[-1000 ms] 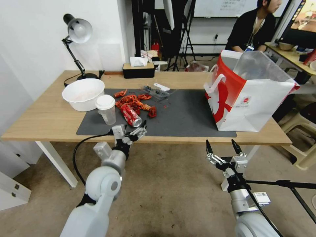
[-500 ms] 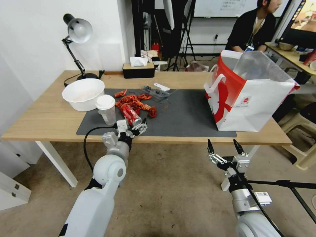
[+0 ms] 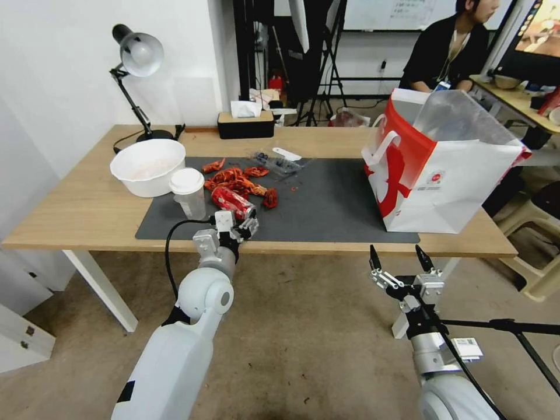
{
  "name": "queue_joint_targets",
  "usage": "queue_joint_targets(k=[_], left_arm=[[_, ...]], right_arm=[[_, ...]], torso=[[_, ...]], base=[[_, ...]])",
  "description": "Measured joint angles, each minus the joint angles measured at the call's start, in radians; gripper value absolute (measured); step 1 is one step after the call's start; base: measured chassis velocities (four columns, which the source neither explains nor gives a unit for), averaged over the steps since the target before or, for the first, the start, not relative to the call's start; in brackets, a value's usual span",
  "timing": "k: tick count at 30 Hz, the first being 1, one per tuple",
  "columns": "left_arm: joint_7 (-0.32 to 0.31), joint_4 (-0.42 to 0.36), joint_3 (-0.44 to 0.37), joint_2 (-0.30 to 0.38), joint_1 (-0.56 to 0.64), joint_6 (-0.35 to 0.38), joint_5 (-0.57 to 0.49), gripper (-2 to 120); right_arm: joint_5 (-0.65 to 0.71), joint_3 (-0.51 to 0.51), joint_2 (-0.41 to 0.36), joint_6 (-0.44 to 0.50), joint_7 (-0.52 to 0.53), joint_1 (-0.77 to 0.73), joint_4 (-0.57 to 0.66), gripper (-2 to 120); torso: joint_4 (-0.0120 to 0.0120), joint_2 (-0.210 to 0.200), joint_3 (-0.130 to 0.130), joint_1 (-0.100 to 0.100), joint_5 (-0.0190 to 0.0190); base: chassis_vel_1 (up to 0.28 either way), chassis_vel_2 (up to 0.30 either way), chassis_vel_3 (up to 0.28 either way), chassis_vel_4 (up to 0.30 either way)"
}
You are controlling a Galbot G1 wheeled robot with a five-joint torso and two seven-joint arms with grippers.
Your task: Pick up the trash from the table and place it into the takeout bag.
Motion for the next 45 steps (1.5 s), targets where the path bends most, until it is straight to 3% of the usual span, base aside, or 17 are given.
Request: queue_joint_targets(k=[8, 15, 17, 21, 31, 34, 35, 38, 39, 42, 44, 45], left_arm=[[0.018, 0.026, 0.002, 0.013, -0.005, -0.027, 0.093, 27], [0.046, 0.031, -0.001, 0.017, 0.012, -0.072, 0.133, 21], [0.079, 0.032, -0.006, 0.021, 0.023, -0.098, 0.157, 11], [0.123, 0.031, -0.014, 0.029, 0.038, -0.134, 0.17, 4], [0.261, 0.013, -0.038, 0.058, 0.076, -0.259, 0.224, 3], [0.368, 0.022, -0.045, 0.085, 0.065, -0.386, 0.209, 3], [0.368, 0.022, -0.045, 0.085, 0.065, -0.386, 0.209, 3], [0.518, 0.067, -0.031, 0.14, 0.003, -0.523, 0.107, 3], [0.518, 0.067, -0.031, 0.14, 0.003, -0.523, 0.107, 3], [0.673, 0.112, 0.023, 0.221, -0.092, -0.599, -0.016, 3], [0.683, 0.116, 0.033, 0.23, -0.103, -0.602, -0.028, 3], [0.713, 0.131, 0.084, 0.269, -0.154, -0.611, -0.076, 3]], right_arm=[[0.0, 0.0, 0.001, -0.004, 0.0, 0.001, 0.002, 100], [-0.002, -0.004, 0.004, -0.006, 0.001, 0.002, 0.004, 100], [-0.002, -0.006, 0.005, -0.007, 0.001, 0.004, 0.004, 99], [-0.002, -0.008, 0.006, -0.008, 0.001, 0.004, 0.004, 99], [-0.005, -0.009, 0.012, -0.009, 0.0, 0.002, 0.01, 99], [-0.005, -0.008, 0.014, -0.009, 0.0, -0.002, 0.013, 99], [-0.005, -0.008, 0.014, -0.009, 0.0, -0.002, 0.013, 99], [-0.005, -0.005, 0.015, -0.008, -0.001, -0.009, 0.017, 99], [-0.005, -0.005, 0.015, -0.008, -0.001, -0.009, 0.017, 99], [-0.005, -0.002, 0.016, -0.006, -0.003, -0.013, 0.019, 99], [-0.005, -0.002, 0.016, -0.006, -0.003, -0.013, 0.019, 99], [-0.005, 0.0, 0.017, -0.006, -0.004, -0.014, 0.02, 99]], torso=[[0.0, 0.0, 0.0, 0.0, -0.0001], [0.0, 0.0, 0.0, 0.0, -0.0001], [0.0, 0.0, 0.0, 0.0, 0.0], [0.0, 0.0, 0.0, 0.0, 0.0], [0.0, 0.0, 0.0, 0.0, -0.0001], [0.0001, 0.0, 0.0, 0.0, 0.0], [0.0001, 0.0, 0.0, 0.0, 0.0], [0.0, 0.0, 0.0, 0.0, -0.0002], [0.0, 0.0, 0.0, 0.0, -0.0002], [-0.0001, 0.0, 0.0, 0.0, -0.0001], [0.0, 0.0, 0.0, 0.0, -0.0001], [0.0001, 0.0, 0.0, 0.0, -0.0002]], base=[[0.0, 0.0, 0.0, 0.0], [0.0, 0.0, 0.0, 0.0], [0.0, 0.0, 0.0, 0.0], [0.0, 0.0, 0.0, 0.0], [0.0, 0.0, 0.0, 0.0], [0.0, 0.0, 0.0, 0.0], [0.0, 0.0, 0.0, 0.0], [0.0, 0.0, 0.0, 0.0], [0.0, 0.0, 0.0, 0.0], [0.0, 0.0, 0.0, 0.0], [0.0, 0.0, 0.0, 0.0], [0.0, 0.0, 0.0, 0.0]])
